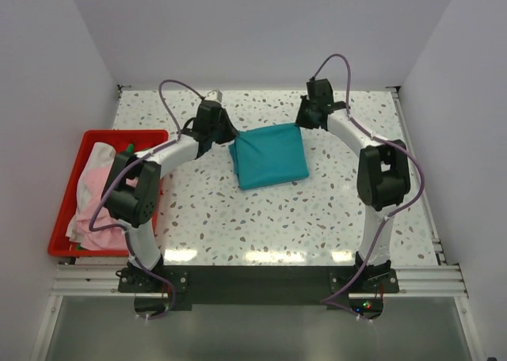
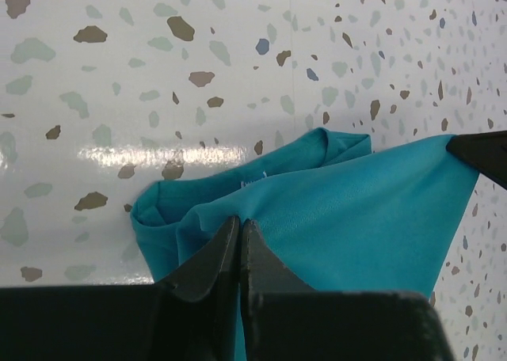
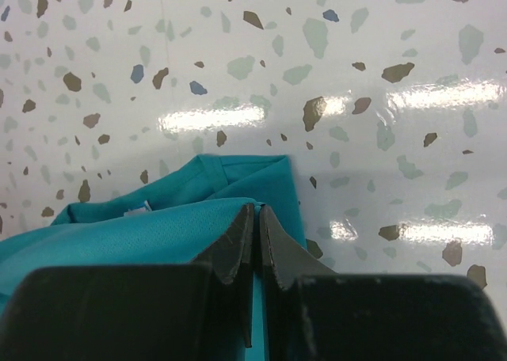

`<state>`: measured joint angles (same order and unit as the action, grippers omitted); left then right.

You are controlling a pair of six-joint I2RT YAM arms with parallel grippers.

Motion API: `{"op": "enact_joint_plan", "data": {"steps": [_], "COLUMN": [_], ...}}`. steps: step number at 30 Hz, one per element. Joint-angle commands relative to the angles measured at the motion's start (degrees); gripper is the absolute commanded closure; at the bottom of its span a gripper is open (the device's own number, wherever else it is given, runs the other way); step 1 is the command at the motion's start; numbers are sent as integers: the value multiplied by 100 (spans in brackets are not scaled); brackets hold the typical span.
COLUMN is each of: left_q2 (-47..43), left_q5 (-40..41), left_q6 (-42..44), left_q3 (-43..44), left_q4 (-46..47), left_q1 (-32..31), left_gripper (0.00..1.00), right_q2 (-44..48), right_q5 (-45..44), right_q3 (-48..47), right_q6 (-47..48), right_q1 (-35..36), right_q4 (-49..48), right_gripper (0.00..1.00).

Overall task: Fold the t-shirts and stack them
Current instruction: Fold the tshirt

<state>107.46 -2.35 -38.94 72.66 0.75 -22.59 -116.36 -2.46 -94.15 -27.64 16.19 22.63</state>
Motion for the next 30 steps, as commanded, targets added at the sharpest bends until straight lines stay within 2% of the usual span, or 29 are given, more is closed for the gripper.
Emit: {"op": "enact_joint_plan", "data": {"steps": [1, 9, 15, 19, 22, 26, 27, 29, 30], "left_q2": [-401, -700, -533, -463, -305, -155, -138, -120, -137], "left_q5": [383, 963, 1359, 1553, 1632, 1641, 1659, 1641, 1641], "left_q6": [-193, -544, -659, -764, -808, -966, -975, -1010, -1010], "left_q3": [-278, -894, -912, -956, -938, -1052, -1079, -1140, -1166], "left_q4": [259, 188, -31, -67, -356, -357, -348, -339, -330], "left_q1": [9, 9, 97, 202, 246, 264, 264, 281, 281], "left_gripper": [100, 100, 100, 100, 100, 100, 100, 99, 95], "right_q2": [184, -211, -1142, -1731, -1978, -2014, -1970, -1796, -1707], "right_q5": [52, 237, 237, 360, 448, 536, 510, 440, 352], "right_q3": [-68, -349, -1465, -1913, -2204, -2345, -2319, -2205, -2161], "right_q6": [-22, 118, 276, 390, 496, 575, 584, 619, 637], "right_q1": [16, 165, 341, 394, 394, 403, 394, 394, 403], "right_q4": [-259, -645, -435, -391, -312, -207, -198, -154, -137], "right_gripper": [100, 99, 98, 91, 76, 50, 39, 31, 27]}}
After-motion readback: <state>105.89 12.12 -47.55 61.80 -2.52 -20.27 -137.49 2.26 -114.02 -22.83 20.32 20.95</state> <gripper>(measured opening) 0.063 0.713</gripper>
